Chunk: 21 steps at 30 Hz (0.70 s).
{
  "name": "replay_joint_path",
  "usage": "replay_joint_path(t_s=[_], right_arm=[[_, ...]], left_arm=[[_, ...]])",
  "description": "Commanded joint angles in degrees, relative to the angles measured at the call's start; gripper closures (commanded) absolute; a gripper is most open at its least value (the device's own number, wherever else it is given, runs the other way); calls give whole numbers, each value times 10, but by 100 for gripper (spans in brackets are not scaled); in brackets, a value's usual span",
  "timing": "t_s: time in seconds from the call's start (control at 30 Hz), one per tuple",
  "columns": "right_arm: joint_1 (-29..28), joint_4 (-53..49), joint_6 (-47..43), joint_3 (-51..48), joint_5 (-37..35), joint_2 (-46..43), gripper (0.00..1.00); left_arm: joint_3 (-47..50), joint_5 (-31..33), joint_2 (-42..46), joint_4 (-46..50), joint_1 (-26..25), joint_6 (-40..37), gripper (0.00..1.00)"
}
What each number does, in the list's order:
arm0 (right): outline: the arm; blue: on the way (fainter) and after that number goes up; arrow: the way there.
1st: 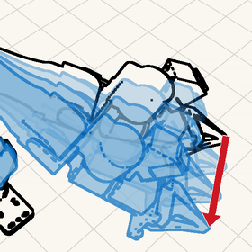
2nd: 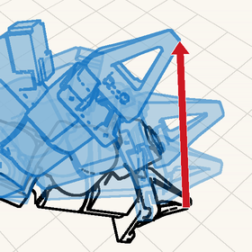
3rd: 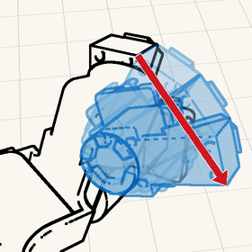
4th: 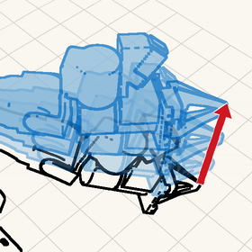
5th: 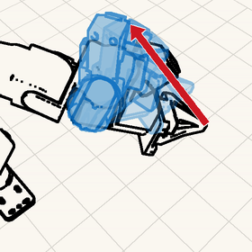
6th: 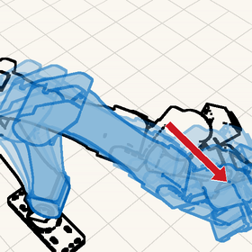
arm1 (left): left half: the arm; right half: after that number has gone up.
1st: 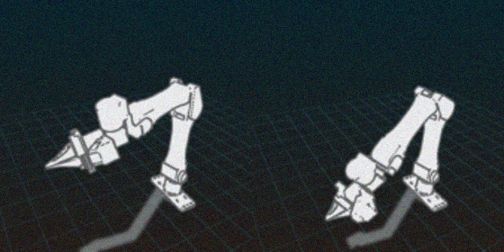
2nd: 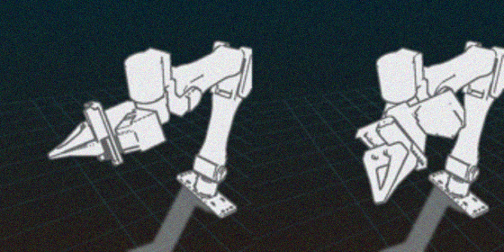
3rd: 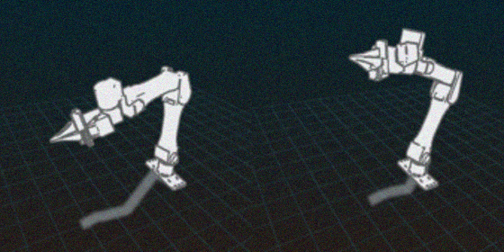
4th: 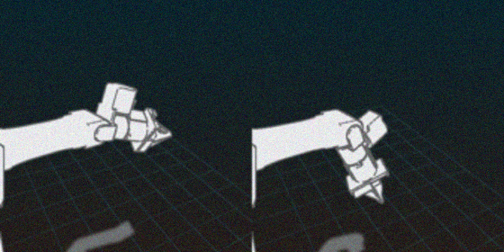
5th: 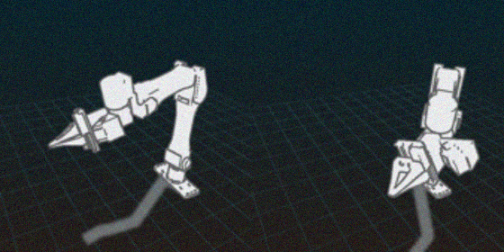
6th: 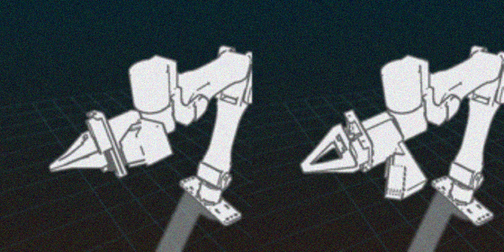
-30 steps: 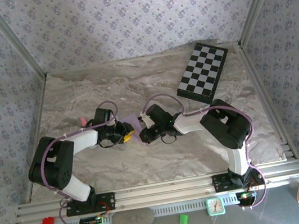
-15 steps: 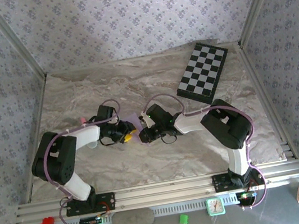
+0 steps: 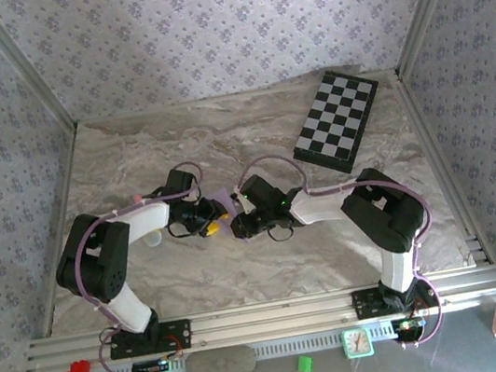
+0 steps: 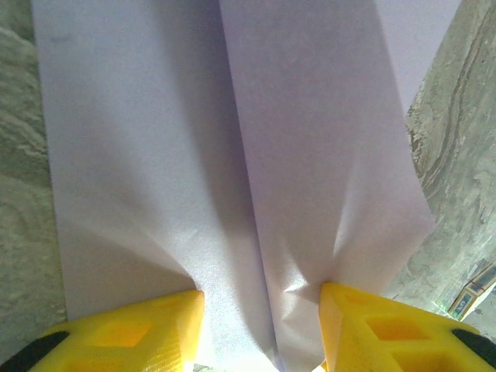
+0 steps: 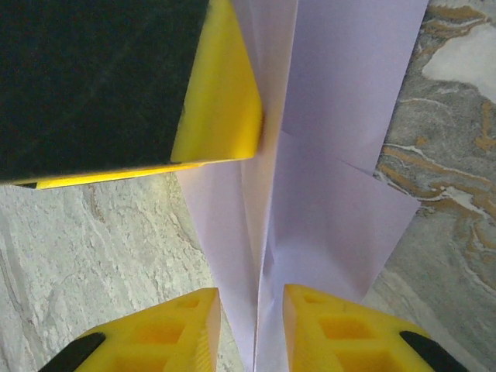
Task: Fold a paper plane with a square sheet of paper (pick it up from the middle)
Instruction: Fourth fold the wing at the center of the table.
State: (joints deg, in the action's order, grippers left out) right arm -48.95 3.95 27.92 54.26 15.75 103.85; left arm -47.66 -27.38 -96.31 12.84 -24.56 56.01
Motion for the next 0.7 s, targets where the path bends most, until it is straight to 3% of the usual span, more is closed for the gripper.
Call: replay_joint_path(t_s=[0.0, 0.67], right_arm=[[-6, -33, 15, 14, -35, -16, 71], [-24, -50, 5, 63, -64, 41, 74]], left_arm=[[17, 44, -37, 64, -10, 1, 54], [23, 36, -34, 55, -11, 4, 53]])
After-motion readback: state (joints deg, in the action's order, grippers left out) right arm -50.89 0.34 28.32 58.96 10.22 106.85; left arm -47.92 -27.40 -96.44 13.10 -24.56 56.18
